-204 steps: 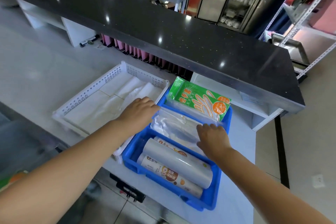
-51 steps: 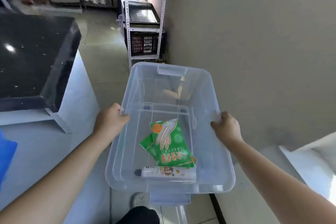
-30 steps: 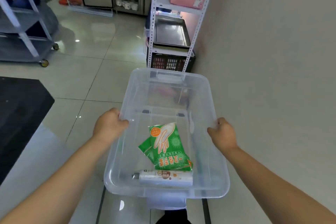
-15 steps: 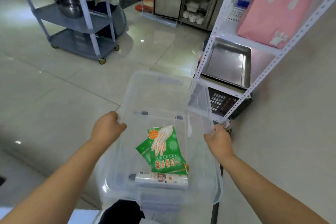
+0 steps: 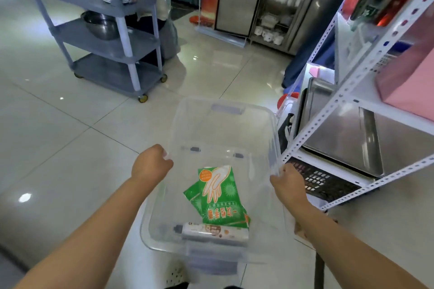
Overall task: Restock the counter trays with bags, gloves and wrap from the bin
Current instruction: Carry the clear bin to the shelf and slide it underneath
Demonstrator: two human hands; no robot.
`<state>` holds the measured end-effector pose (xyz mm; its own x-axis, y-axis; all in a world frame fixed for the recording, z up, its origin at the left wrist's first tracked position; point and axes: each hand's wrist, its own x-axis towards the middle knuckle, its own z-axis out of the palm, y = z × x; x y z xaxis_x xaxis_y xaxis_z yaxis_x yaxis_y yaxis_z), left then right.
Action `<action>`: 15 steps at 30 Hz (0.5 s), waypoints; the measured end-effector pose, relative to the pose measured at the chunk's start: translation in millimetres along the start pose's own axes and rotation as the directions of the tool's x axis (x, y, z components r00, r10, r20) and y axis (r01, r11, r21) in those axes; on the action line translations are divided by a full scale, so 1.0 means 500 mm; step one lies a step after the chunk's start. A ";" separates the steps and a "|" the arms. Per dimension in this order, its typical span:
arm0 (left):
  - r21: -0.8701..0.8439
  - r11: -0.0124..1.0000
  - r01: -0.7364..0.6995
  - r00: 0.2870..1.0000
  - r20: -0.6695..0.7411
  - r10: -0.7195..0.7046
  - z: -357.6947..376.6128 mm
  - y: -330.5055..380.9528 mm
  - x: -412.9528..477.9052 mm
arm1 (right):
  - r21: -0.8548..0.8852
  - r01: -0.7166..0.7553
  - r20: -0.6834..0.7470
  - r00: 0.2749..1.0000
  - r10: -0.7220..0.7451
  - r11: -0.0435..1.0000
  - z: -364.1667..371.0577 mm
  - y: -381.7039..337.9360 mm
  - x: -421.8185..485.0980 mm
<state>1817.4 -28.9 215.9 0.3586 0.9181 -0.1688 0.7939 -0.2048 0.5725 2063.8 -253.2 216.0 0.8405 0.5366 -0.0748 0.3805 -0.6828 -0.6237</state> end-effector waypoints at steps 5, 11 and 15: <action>0.027 0.999 -0.041 0.999 -0.009 0.041 -0.024 0.032 0.197 | 0.020 -0.032 -0.033 0.999 0.033 0.999 0.051 -0.085 0.143; 0.027 0.996 -0.086 0.996 0.008 0.085 -0.001 0.083 0.442 | -0.002 -0.087 0.005 0.996 0.087 0.996 0.123 -0.153 0.370; 0.039 0.996 -0.079 0.997 0.012 0.079 0.014 0.134 0.622 | 0.036 -0.108 0.050 0.993 0.106 0.994 0.178 -0.194 0.560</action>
<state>1985.5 240.8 196.2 0.4258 0.8950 -0.1331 0.7815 -0.2896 0.5526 2227.8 7.3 186.6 0.8558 0.4853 -0.1791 0.2734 -0.7183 -0.6397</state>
